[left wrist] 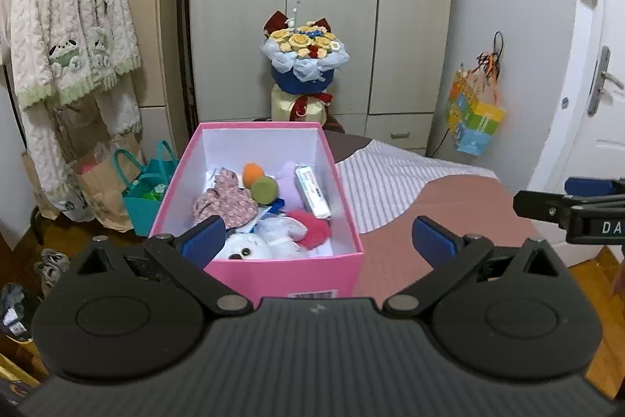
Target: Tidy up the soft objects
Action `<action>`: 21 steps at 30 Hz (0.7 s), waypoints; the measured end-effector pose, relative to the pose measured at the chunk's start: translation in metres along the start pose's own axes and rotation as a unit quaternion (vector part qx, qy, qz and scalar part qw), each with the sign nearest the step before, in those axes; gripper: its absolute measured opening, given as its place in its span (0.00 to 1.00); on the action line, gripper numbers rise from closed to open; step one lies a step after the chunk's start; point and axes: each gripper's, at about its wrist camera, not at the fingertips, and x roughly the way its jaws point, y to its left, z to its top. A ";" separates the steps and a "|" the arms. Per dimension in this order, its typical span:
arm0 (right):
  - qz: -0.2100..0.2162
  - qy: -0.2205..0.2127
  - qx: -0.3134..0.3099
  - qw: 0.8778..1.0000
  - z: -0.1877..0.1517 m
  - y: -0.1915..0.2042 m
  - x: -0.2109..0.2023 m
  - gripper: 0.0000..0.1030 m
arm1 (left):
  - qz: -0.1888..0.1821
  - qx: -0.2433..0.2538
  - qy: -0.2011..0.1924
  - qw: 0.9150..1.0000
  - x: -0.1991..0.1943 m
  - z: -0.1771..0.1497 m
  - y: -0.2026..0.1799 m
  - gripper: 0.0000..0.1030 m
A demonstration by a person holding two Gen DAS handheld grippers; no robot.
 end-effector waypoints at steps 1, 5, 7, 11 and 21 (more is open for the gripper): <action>0.000 0.001 0.008 1.000 -0.002 -0.003 -0.003 1.00 | 0.003 0.003 -0.004 1.000 -0.003 -0.003 -0.003 1.00; -0.011 -0.011 -0.002 1.000 -0.009 -0.008 -0.014 1.00 | 0.009 0.014 0.000 1.000 -0.008 -0.010 -0.014 1.00; -0.013 -0.015 -0.005 1.000 -0.012 -0.009 -0.016 1.00 | 0.010 0.013 0.004 1.000 -0.007 -0.012 -0.018 1.00; -0.019 -0.012 0.004 1.000 -0.015 -0.012 -0.017 1.00 | 0.042 0.038 -0.006 0.998 -0.008 -0.016 -0.029 1.00; -0.033 -0.029 -0.021 0.999 -0.026 0.002 -0.032 1.00 | 0.047 0.035 -0.005 0.998 -0.002 -0.026 -0.030 1.00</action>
